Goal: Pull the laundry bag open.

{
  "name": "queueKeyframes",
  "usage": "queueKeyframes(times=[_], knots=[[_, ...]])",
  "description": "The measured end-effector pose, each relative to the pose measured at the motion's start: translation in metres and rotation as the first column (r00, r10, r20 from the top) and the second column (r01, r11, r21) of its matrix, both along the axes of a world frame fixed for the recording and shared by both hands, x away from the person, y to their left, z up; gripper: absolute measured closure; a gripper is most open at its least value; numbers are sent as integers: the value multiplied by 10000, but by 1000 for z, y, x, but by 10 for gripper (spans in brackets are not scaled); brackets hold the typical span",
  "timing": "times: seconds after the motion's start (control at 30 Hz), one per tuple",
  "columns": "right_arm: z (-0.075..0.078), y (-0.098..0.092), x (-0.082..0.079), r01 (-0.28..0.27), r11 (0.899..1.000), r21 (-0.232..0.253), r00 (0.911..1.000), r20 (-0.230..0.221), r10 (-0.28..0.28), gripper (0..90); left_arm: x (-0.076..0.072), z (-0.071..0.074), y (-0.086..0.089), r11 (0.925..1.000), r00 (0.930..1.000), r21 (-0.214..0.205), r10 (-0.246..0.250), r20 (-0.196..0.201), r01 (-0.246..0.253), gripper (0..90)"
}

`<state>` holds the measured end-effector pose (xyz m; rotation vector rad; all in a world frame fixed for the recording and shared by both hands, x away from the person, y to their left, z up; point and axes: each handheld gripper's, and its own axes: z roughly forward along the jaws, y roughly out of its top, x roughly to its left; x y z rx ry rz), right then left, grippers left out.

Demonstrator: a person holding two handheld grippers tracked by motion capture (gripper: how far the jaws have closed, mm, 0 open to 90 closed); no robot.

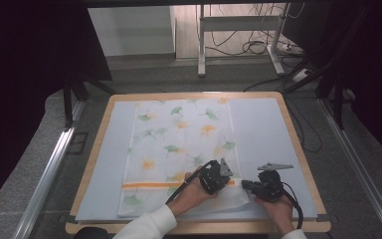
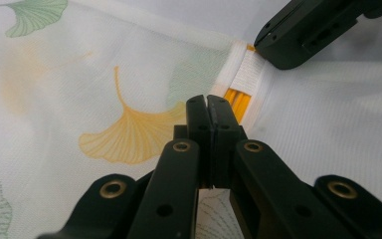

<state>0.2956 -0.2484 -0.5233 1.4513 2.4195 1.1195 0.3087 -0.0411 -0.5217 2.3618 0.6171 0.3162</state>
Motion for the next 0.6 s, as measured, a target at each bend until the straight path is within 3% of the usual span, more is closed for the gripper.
queueKeyframes(times=[0.37, 0.6], knots=[[0, 0, 0, -13, 10000, 2, 10000, 4, 13, 892, 1, 0, 16, 9996, 9996, 128, 266, -46, -265, 900], [0, 0, 0, -30, 10000, 17, 10000, 14, 30, 892, 2, -2, 34, 9989, 9986, -96, 463, -251, -465, 900]])
